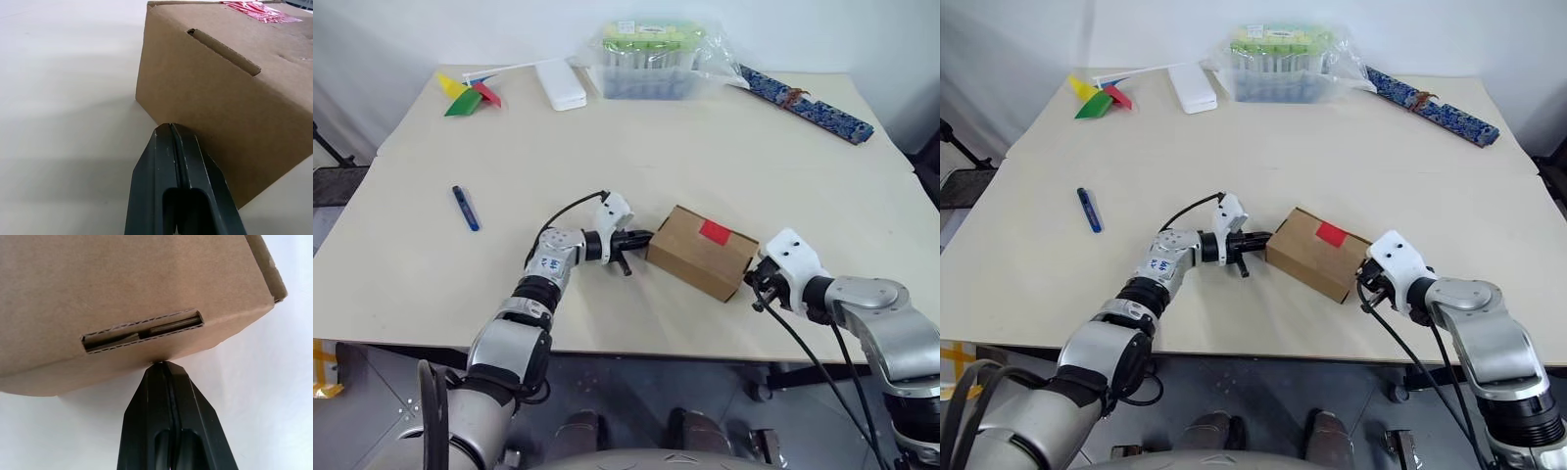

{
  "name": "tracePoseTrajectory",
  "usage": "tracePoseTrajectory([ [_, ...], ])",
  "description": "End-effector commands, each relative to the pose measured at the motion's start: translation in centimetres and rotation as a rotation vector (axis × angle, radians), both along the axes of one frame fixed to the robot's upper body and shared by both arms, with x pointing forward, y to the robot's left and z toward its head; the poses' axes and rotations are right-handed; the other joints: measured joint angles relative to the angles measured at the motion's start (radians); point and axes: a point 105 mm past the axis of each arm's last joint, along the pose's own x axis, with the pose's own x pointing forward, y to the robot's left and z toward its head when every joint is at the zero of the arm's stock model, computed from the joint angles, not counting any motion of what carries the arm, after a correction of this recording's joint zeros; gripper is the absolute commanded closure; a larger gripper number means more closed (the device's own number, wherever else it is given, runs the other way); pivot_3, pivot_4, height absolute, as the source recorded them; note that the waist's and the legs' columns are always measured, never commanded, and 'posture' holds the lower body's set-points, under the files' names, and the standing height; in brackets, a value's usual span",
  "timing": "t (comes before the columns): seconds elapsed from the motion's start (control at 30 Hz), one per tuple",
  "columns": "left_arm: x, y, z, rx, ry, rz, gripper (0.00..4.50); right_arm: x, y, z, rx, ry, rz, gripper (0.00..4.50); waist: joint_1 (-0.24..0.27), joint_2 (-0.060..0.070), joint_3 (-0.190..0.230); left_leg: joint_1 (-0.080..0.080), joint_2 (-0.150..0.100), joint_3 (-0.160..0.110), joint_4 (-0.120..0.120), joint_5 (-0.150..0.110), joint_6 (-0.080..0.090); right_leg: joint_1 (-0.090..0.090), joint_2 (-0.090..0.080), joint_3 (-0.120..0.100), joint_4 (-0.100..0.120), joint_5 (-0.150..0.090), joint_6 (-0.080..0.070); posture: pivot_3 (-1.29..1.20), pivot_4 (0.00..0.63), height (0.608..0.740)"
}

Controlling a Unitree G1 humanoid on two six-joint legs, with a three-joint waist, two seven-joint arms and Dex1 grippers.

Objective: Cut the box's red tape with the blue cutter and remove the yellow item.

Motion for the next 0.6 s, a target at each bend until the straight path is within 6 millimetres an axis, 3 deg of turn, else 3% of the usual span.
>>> tracePoseTrajectory([
  [0.03,-0.5,-0.2,-0.3,0.006,0.000,-0.043,4.49,-0.4,-0.2,1.6,-0.033,-0.075,0.029,4.50,-0.001,0.000,0.000,0.000,0.000,0.000,0.000,0.000,0.000,-0.001,0.000,0.000,0.000,0.000,0.000,0.00,0.150,0.740],
  [0.4,0.2,3.0,-0.1,0.005,-0.012,0.030,4.49,-1.1,-2.8,1.3,-0.077,-0.099,-0.058,4.50,-0.006,0.000,0.000,-0.001,0.001,0.002,0.000,0.000,0.000,-0.003,0.000,0.003,0.002,0.000,0.000,0.00,0.150,0.740],
  [0.6,-0.9,6.1,-1.9,0.061,0.042,0.012,4.49,-1.5,-5.3,3.2,-0.069,-0.158,-0.114,4.50,-0.008,0.000,0.000,0.000,0.001,0.002,0.000,0.000,0.000,-0.003,0.000,0.003,0.003,0.000,0.000,0.00,0.150,0.740],
])
